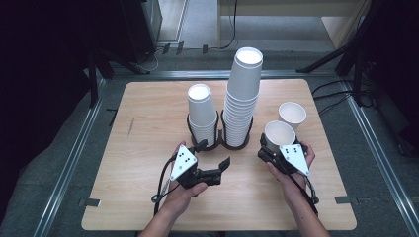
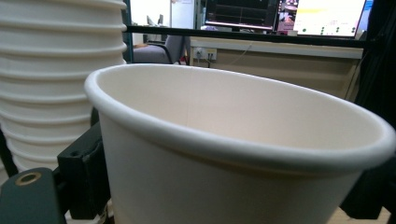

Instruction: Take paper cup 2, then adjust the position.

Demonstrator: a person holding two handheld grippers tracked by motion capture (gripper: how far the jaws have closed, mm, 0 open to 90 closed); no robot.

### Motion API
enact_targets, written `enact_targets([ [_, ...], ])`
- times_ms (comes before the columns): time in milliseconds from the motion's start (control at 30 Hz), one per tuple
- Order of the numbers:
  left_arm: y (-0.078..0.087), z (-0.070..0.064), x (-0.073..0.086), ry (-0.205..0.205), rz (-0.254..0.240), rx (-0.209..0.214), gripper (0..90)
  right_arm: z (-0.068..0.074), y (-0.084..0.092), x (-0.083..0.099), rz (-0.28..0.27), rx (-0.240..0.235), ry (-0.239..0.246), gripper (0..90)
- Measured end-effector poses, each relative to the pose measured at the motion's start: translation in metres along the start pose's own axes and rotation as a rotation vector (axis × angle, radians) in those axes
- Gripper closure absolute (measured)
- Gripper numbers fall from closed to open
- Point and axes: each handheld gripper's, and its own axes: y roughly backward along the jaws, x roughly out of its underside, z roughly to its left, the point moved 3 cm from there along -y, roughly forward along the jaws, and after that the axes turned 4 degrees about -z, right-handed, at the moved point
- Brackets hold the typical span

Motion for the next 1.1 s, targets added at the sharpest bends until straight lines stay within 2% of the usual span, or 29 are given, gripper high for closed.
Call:
enact_targets([
  [167, 0.001, 0.008, 0.004, -0.002, 0.010, -0.029, 9.0, -0.003, -0.003, 0.008, 0.017, 0.004, 0.018, 10.7],
  [467, 0.012, 0.036, 0.012, 0.005, 0.030, -0.126, 9.1, -0.006, -0.007, 0.016, 0.038, 0.012, 0.027, 10.6],
  [567, 0.023, 0.046, 0.017, 0.008, 0.042, -0.163, 9.1, -0.009, -0.008, 0.020, 0.052, 0.007, 0.008, 10.7],
  [733, 0.047, 0.063, 0.031, 0.011, 0.078, -0.219, 9.0, -0.010, -0.009, 0.022, 0.052, 0.006, 0.027, 10.7],
  [933, 0.074, 0.086, 0.038, 0.065, 0.076, -0.288, 9.0, -0.012, -0.010, 0.023, 0.061, 0.003, 0.017, 10.7],
  [1100, 0.091, 0.102, 0.045, 0.069, 0.088, -0.349, 9.1, -0.016, -0.012, 0.025, 0.067, -0.002, -0.010, 10.7],
])
